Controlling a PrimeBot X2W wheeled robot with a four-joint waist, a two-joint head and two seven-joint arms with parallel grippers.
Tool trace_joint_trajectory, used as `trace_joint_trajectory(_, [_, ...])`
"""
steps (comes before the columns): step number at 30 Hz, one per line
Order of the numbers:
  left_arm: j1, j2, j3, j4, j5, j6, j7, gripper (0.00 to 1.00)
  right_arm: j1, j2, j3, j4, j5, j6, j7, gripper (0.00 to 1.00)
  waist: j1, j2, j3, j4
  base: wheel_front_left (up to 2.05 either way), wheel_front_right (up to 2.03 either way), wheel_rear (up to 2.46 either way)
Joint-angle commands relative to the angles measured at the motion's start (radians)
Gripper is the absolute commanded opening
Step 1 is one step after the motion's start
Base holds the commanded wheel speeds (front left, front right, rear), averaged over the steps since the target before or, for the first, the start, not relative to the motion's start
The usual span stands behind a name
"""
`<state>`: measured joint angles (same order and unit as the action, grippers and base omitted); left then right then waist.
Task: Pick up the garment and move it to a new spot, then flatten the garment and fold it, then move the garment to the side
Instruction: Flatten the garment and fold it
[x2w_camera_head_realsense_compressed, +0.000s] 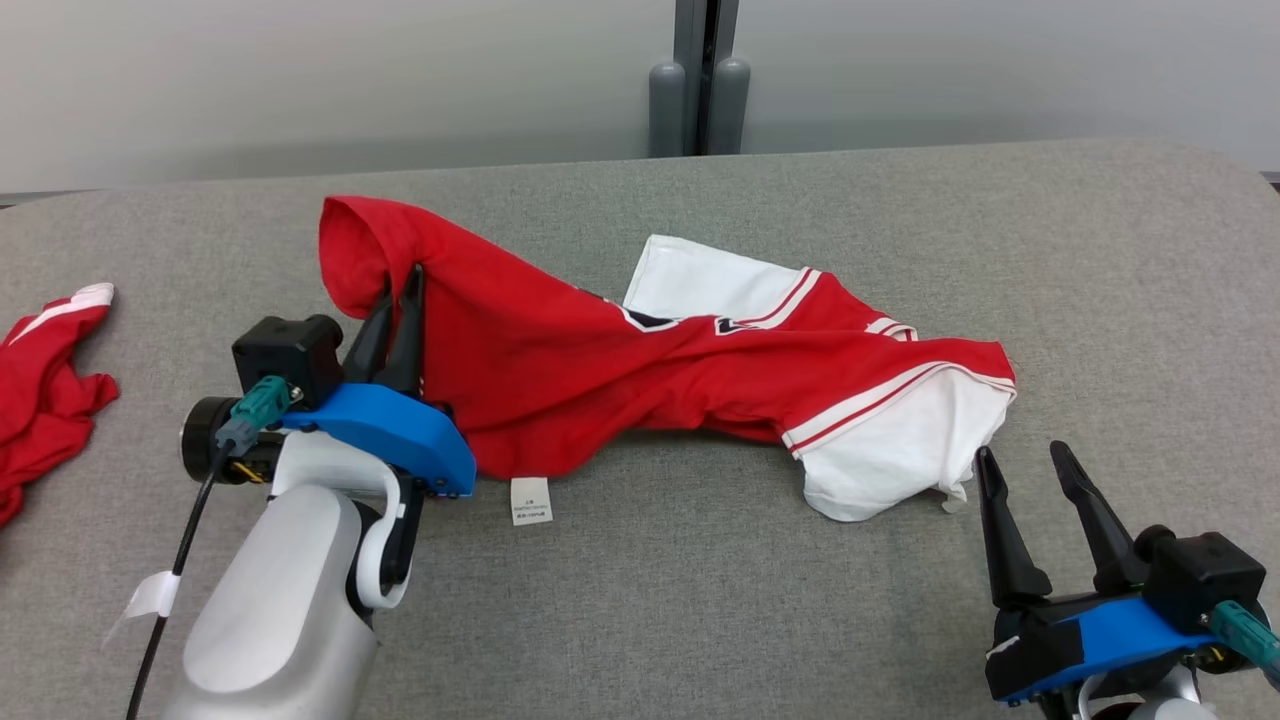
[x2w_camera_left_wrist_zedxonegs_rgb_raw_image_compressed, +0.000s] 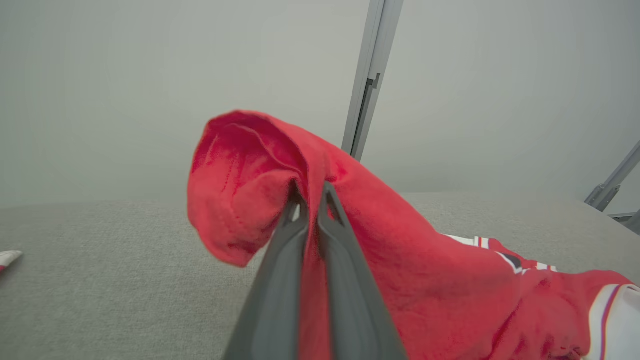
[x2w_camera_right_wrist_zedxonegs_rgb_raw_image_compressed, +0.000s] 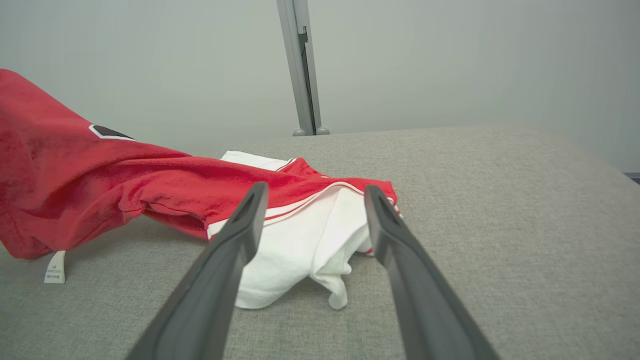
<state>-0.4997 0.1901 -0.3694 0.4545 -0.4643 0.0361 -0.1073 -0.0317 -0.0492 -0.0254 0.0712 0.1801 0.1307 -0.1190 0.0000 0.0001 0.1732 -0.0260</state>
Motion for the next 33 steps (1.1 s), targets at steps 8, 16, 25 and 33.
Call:
trace_joint_trajectory(8, [0.107, 0.016, 0.008, -0.293, -0.003, 0.126, 0.146, 0.0, 0.007, -0.002, -0.008, -0.013, 0.007, 0.0, -0.001, 1.0, 0.0, -0.0001, 0.027, -0.004, 0.0, 0.0, 0.0])
trace_joint_trajectory(16, [0.287, 0.039, -0.032, -0.666, -0.004, 0.211, 0.278, 0.0, -0.005, -0.002, -0.025, -0.018, 0.001, 0.0, -0.008, 1.0, 0.0, -0.0001, 0.06, -0.004, 0.0, 0.0, 0.0])
trace_joint_trajectory(25, [0.179, 0.101, 0.017, -0.411, -0.016, 0.129, 0.221, 0.0, -0.043, -0.003, 0.008, -0.017, 0.003, 0.0, -0.008, 1.0, 0.0, -0.0001, 0.107, -0.016, 0.0, 0.0, 0.0])
trace_joint_trajectory(33, [-0.019, 0.116, 0.024, -0.027, 0.03, 0.043, 0.034, 0.0, -0.065, -0.002, 0.02, -0.016, 0.0, 0.0, -0.007, 1.0, 0.0, -0.0001, 0.141, -0.074, 0.0, 0.0, 0.0])
